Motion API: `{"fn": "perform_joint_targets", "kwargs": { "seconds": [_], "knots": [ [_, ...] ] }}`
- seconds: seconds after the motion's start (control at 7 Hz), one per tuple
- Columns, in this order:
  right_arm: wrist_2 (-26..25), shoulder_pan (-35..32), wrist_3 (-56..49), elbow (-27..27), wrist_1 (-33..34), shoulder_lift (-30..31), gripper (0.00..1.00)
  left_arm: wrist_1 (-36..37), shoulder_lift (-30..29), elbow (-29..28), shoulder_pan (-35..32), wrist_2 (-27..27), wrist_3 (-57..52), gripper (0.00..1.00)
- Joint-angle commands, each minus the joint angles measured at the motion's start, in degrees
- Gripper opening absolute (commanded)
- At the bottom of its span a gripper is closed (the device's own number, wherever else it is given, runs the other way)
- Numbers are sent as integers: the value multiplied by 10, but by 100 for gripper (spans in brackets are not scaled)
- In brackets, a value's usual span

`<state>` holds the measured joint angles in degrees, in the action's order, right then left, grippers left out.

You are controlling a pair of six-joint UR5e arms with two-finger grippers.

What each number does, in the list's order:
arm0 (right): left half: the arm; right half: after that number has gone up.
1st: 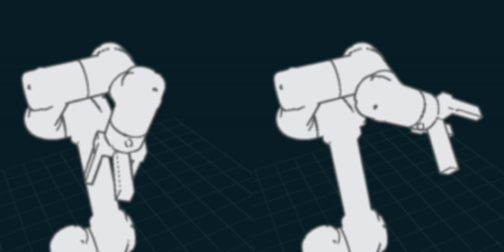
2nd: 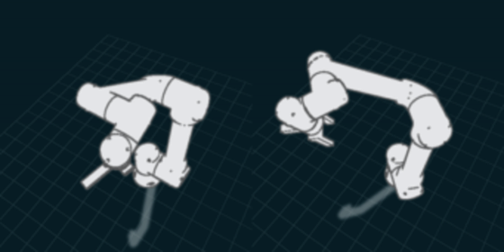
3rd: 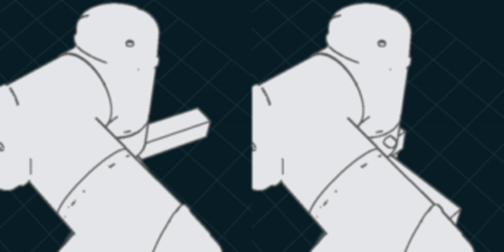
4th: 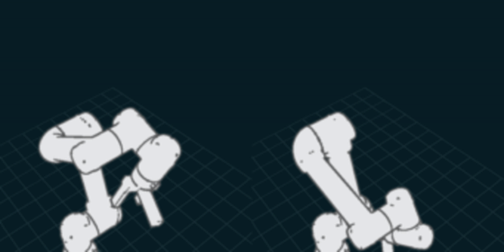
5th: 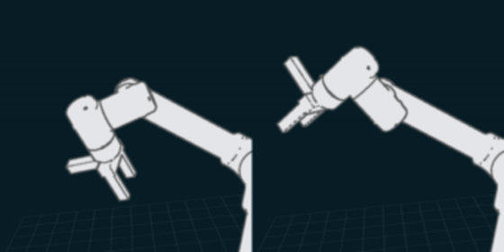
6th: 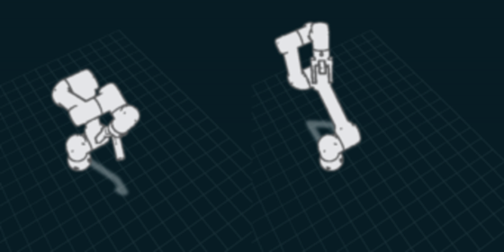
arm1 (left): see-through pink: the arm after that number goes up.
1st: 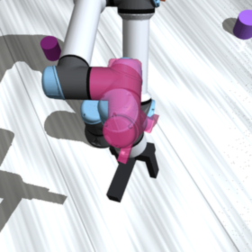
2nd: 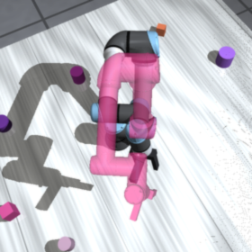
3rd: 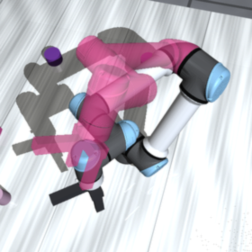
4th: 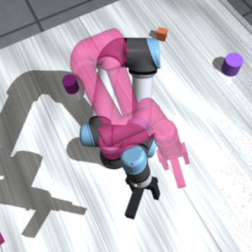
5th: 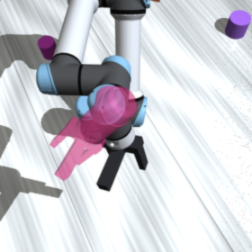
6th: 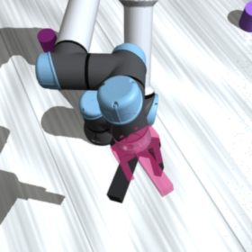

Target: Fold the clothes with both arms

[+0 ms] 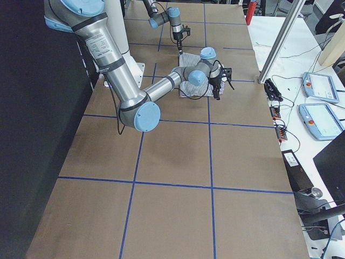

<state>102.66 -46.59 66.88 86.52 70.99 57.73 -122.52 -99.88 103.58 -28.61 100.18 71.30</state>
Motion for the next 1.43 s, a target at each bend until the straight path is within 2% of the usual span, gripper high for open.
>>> {"fn": "perform_joint_targets", "kwargs": {
  "seconds": [0.0, 0.14, 0.29, 0.43, 0.57, 0.71, 0.86, 1.0, 1.14, 1.29],
  "knots": [
    [-1, 0, 0, 0, 0, -1, 100, -1, 6, -20, -63, 2, -115, 0],
    [-1, 0, 0, 0, 0, -1, 100, -3, -3, -67, -124, 3, -182, 0],
    [-2, 0, 1, -1, 0, -1, 100, -3, -54, -140, -184, 3, -236, 0],
    [-2, 0, 3, -1, 0, -1, 100, -5, -136, -248, -227, 2, -265, 0],
    [-2, 0, 5, 0, 1, -2, 100, -44, -232, -374, -250, -18, -266, 0],
    [-2, 0, 6, 0, 1, -2, 100, -101, -313, -505, -254, -64, -265, 0],
    [-2, 0, 8, 0, 1, -3, 100, -114, -339, -551, -264, -65, -273, 0],
    [-3, 1, 10, 0, 1, -6, 100, -117, -336, -552, -276, -65, -307, 0],
    [-3, 4, 24, -4, 1, -9, 100, -119, -324, -548, -279, -63, -339, 99],
    [-4, 9, 67, -26, 3, -43, 100, -136, -312, -536, -287, -50, -377, 100]
  ]
}}
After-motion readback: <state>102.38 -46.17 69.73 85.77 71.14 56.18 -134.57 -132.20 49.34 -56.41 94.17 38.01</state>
